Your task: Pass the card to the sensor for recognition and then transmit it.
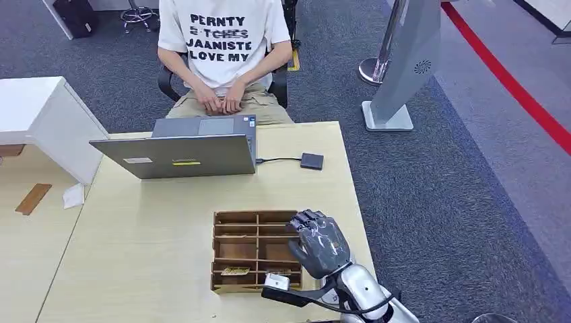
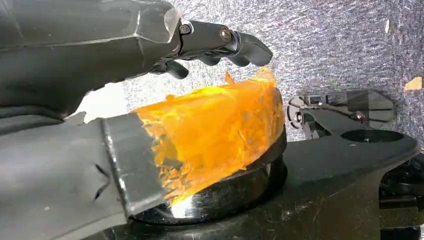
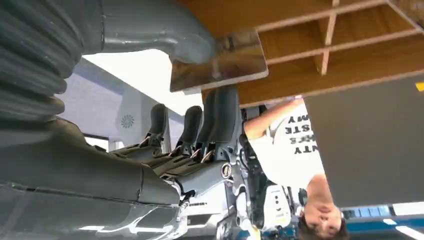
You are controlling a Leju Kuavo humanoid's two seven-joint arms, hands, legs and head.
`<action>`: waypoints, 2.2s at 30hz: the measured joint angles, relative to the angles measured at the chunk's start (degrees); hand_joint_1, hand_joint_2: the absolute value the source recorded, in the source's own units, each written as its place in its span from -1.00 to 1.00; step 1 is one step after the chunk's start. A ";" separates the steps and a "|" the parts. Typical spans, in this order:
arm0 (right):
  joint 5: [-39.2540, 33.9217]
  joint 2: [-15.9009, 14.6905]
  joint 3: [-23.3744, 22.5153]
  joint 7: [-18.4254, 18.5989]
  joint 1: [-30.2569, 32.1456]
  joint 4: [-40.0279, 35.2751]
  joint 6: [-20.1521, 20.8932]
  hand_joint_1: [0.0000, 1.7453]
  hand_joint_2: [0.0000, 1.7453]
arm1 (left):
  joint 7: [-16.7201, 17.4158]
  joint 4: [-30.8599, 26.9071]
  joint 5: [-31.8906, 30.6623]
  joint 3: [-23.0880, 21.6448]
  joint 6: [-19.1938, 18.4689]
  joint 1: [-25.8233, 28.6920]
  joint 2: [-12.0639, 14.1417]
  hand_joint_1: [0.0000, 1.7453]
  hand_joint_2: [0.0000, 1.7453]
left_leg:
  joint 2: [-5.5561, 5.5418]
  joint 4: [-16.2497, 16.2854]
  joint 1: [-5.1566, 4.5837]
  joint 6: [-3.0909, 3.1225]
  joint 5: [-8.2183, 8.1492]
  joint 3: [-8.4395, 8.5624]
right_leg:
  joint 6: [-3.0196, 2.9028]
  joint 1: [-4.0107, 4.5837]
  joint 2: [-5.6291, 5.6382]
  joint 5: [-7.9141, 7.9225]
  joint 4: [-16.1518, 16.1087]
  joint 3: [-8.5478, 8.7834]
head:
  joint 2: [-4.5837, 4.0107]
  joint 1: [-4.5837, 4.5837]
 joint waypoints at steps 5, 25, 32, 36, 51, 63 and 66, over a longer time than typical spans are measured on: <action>0.09 0.00 -0.33 -0.02 0.75 0.72 0.09 0.16 1.00 | -0.04 0.00 0.33 0.00 0.02 0.00 0.00 -1.00 -1.00 | 0.00 0.00 0.00 0.00 0.00 0.00 | 0.00 0.00 0.00 0.00 0.00 0.00 | 0.00 0.02; 0.66 0.70 -0.70 -0.63 1.23 2.86 0.85 1.00 1.00 | -0.55 0.00 0.92 -0.02 0.26 -0.16 0.02 -1.00 -1.00 | 0.02 0.00 0.00 0.00 0.00 0.08 | 0.00 0.00 0.02 0.00 0.00 0.05 | 0.00 0.00; 0.63 0.94 -0.76 -0.63 1.29 3.21 0.87 1.00 1.00 | -0.57 0.00 0.98 -0.02 0.35 -0.28 0.02 -1.00 -1.00 | 0.02 0.00 0.00 0.00 0.00 0.13 | 0.00 0.01 0.02 0.00 0.00 0.09 | 0.00 0.00; 0.63 0.94 -0.79 -0.63 1.29 3.23 0.90 1.00 1.00 | -0.57 0.00 0.98 -0.02 0.37 -0.29 0.02 -1.00 -1.00 | 0.02 0.00 0.00 0.00 0.00 0.13 | 0.00 0.01 0.02 0.01 0.00 0.09 | 0.00 0.02; 0.41 1.20 -1.60 -0.63 1.30 2.62 0.11 1.00 1.00 | -0.57 0.00 0.98 -0.02 0.39 -0.35 0.02 -1.00 -1.00 | 0.02 0.00 0.00 0.00 0.00 0.13 | 0.00 0.01 0.02 0.01 0.00 0.10 | 0.00 0.00; -1.81 1.42 -4.87 -3.39 4.74 -6.01 -5.70 1.00 1.00 | -1.27 0.00 1.70 -0.02 0.81 -0.39 -0.15 -1.00 -1.00 | 0.01 0.00 0.00 0.00 -0.01 0.07 | 0.00 0.00 0.01 -0.01 0.00 0.06 | 0.00 0.02; -3.06 1.51 -5.38 -4.88 5.31 -6.89 -7.42 1.00 1.00 | -1.47 0.00 1.86 -0.02 0.87 -0.39 -0.17 -1.00 -1.00 | 0.00 0.00 0.00 0.00 0.00 0.07 | 0.00 0.00 0.00 0.00 0.00 0.06 | 0.00 0.02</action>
